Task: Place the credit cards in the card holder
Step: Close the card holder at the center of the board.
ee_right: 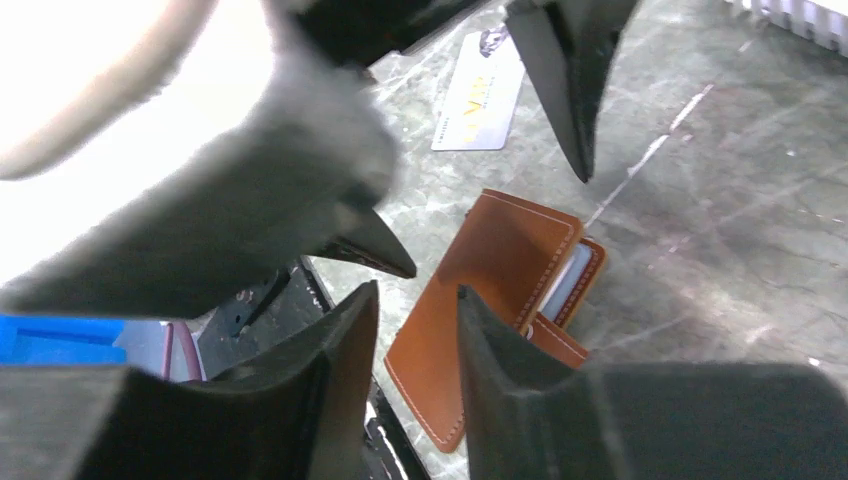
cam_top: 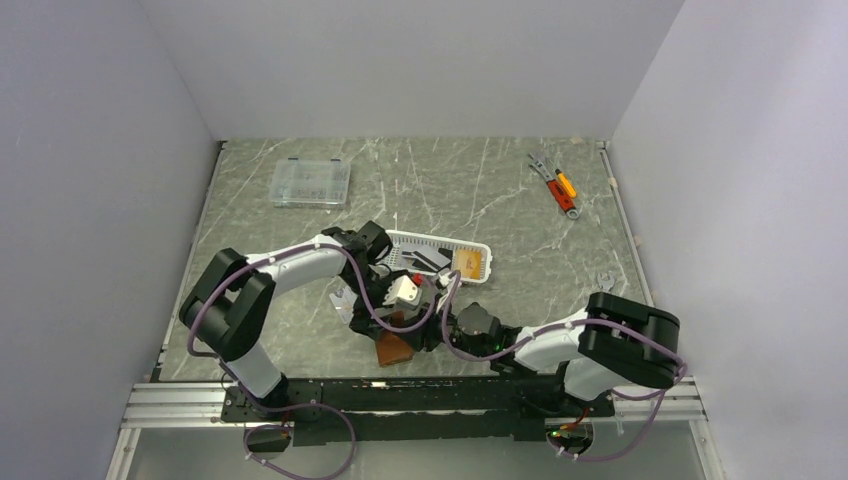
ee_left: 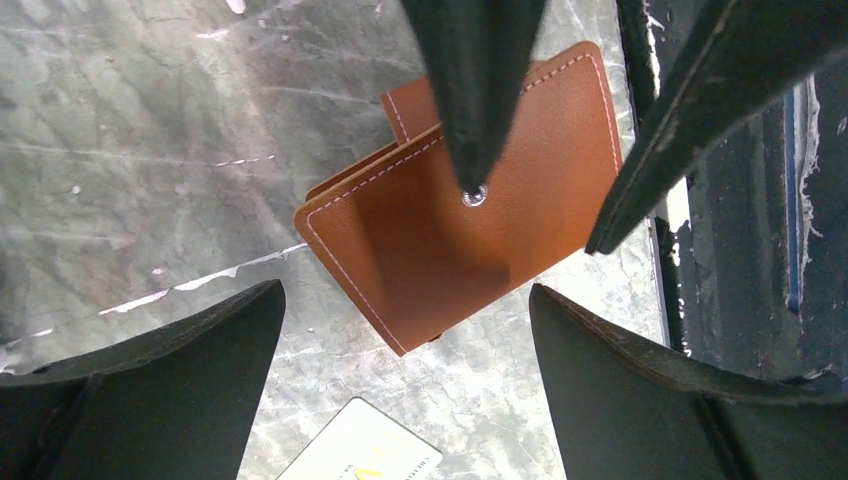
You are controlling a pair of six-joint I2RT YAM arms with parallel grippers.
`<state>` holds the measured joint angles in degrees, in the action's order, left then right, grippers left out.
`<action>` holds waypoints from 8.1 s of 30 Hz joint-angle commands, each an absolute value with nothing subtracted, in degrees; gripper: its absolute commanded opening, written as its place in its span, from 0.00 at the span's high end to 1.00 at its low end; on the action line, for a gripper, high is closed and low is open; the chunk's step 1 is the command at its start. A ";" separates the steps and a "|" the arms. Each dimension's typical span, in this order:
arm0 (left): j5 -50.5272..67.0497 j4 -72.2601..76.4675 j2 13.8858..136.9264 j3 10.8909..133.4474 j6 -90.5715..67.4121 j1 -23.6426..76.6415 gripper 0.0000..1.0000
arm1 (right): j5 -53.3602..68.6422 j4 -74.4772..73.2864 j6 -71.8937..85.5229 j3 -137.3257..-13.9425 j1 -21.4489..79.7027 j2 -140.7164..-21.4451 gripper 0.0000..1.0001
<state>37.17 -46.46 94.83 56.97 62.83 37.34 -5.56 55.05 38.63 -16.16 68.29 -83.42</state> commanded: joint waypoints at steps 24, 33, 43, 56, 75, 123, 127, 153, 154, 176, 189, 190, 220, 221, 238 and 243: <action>18.04 -52.80 65.51 65.97 41.34 18.19 0.01 | 9.54 12.05 48.14 -22.43 54.17 -64.49 0.05; 30.24 -43.72 55.70 55.85 36.25 10.67 0.01 | 10.07 14.05 49.03 -28.37 62.60 -74.75 0.35; 49.61 -39.34 59.62 46.20 39.10 11.38 0.01 | 11.34 16.58 49.04 -34.05 63.90 -84.69 0.54; 61.40 -50.73 79.98 53.37 56.40 13.01 0.01 | 5.66 6.93 45.52 -41.48 66.20 -85.57 0.94; 59.87 -61.67 95.18 64.61 75.74 19.89 0.13 | 6.77 -1.36 38.23 -47.46 66.83 -86.99 1.00; 49.69 -74.95 104.76 71.07 85.23 29.38 1.00 | 4.15 12.88 37.44 -41.75 65.48 -79.63 0.76; 48.69 -76.36 104.01 71.18 87.00 28.98 1.00 | 0.87 12.68 38.65 -37.86 64.50 -73.49 0.48; 54.50 -89.96 104.85 76.94 96.70 27.83 1.00 | -15.47 39.08 20.57 -21.11 73.57 -77.64 0.32; 54.56 -89.92 104.90 76.90 96.82 27.86 1.00 | -15.42 39.40 19.82 -21.51 73.87 -78.63 0.32; 53.53 -90.00 106.35 77.65 96.08 27.82 1.00 | -13.48 42.24 10.05 -23.43 75.75 -88.78 0.37; 53.24 -90.00 106.86 78.08 95.34 28.33 1.00 | -23.28 48.15 7.71 -24.97 78.43 -95.13 0.45; 53.07 -90.00 106.95 77.95 95.36 28.43 1.00 | -26.34 49.46 7.91 -24.89 78.89 -95.44 0.47; 43.20 -64.13 101.61 70.28 71.79 30.13 0.65 | -39.16 50.70 27.82 -21.65 80.76 -95.00 0.92; 42.89 -62.95 100.95 69.36 71.21 30.20 0.57 | -39.26 50.46 28.47 -21.30 80.77 -94.56 0.94; 36.52 -50.07 78.41 58.46 60.03 31.88 0.01 | -37.94 40.02 41.14 -20.67 78.96 -86.91 1.00; 34.87 -47.40 75.39 48.79 61.21 39.58 0.01 | -33.74 37.63 46.17 -20.39 76.32 -85.52 1.00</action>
